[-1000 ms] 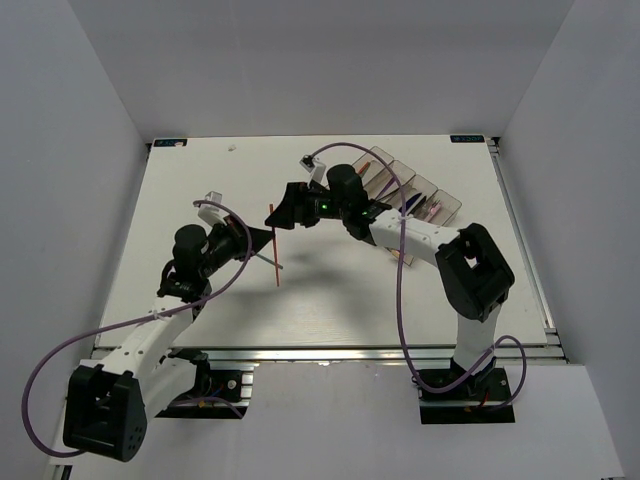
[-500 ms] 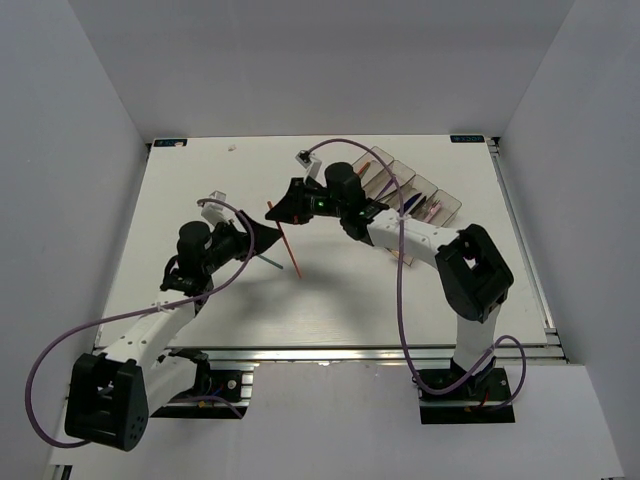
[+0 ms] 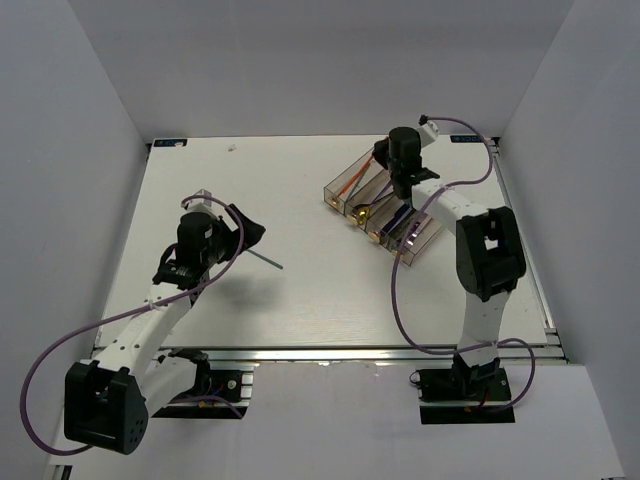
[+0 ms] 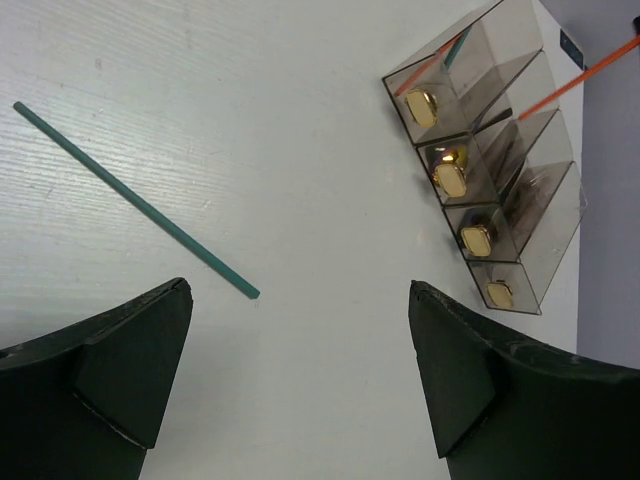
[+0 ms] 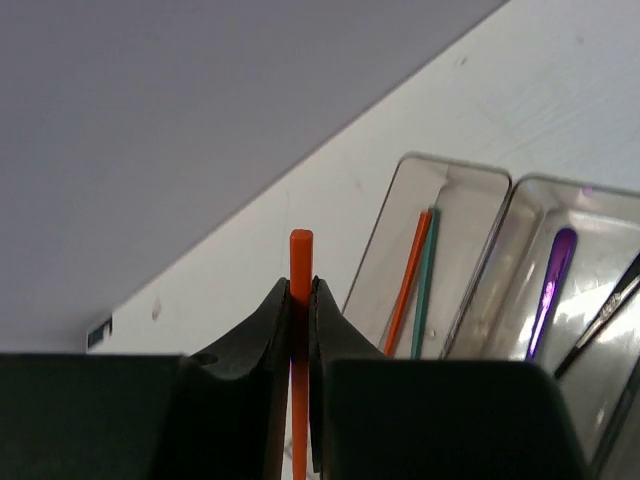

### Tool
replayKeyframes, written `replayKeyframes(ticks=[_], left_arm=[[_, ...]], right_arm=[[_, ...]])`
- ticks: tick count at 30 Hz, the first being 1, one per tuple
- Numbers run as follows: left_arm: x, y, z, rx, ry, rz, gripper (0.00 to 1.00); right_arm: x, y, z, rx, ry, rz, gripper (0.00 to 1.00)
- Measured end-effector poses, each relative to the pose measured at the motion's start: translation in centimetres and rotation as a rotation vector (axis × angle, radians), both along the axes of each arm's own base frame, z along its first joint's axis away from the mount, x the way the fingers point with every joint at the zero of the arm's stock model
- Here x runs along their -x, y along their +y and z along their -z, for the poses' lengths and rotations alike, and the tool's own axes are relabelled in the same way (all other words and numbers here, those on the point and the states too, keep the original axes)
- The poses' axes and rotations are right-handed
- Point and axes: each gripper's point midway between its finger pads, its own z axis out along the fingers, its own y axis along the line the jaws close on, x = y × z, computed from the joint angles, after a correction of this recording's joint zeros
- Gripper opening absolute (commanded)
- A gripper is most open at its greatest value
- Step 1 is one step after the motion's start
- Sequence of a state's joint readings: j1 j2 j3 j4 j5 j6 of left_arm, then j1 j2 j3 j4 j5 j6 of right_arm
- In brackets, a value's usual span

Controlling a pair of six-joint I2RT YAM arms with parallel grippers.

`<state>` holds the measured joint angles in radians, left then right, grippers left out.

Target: Sort the eating utensils into containers

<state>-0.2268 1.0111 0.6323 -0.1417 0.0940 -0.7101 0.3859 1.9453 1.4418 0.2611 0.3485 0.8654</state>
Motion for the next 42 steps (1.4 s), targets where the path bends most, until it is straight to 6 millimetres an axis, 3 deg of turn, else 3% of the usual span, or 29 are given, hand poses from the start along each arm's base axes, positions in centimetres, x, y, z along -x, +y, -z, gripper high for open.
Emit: replayKeyframes(ticks=[7,14,15,16,18,19,24,28,32,36,39,42], left_arm=[[0.4,0.2,0.8,-0.020,0.025,0.000,0.98],[0.5,0.6,1.3,-0.033,0.040,-0.014,0.98],[0.5,0.7,1.5,-0.039,0.048,-0.020,0.98],[0.5,0.9,1.8,-0.048,0.058,-0.030,0.98],[0.6,1.5,2.4,-0.069,0.082,-0.057,0.98],[0.5,1.8,2.6,-0.080,0.093,-0.073,0.98],[0.0,3.4,3.7,-0.154,0.180,-0.168,0.98],[-0.6,4.2,4.6,-0.214,0.244,-0.255,0.98],[-0.7,3.6,5.9,-0.262,0.286,-0.310,0.98],[-1.6,1.9,8.0,-0.314,0.368,-0.367,0.98],[-2.3,0.8,9.6,-0.340,0.438,-0.432,0.98],[-2.6,0.2,10.5,-0.345,0.494,-0.522,0.98]], right_arm=[[-4.6,-1.6,0.7,0.036,-0.021,0.164,0.00],[-5.1,-2.1,3.6,0.095,0.015,0.185,0.00],[-5.0,-2.2,3.8,0.104,0.017,0.184,0.06],[-5.0,-2.2,3.8,0.107,0.013,0.182,0.29],[-5.0,-2.1,3.9,0.110,0.006,0.172,0.57],[-4.9,-1.9,4.2,0.115,0.009,0.160,0.88],[-4.4,-0.8,5.2,0.137,0.027,0.073,0.89],[-4.0,-0.3,4.5,0.166,0.028,0.021,0.89],[-2.6,-0.9,1.3,0.218,0.026,-0.001,0.89],[0.5,-1.6,-6.1,0.245,-0.052,-0.054,0.89],[4.8,-2.8,-11.5,0.242,-0.140,-0.083,0.89],[9.7,-4.4,-12.9,0.235,-0.185,-0.100,0.89]])
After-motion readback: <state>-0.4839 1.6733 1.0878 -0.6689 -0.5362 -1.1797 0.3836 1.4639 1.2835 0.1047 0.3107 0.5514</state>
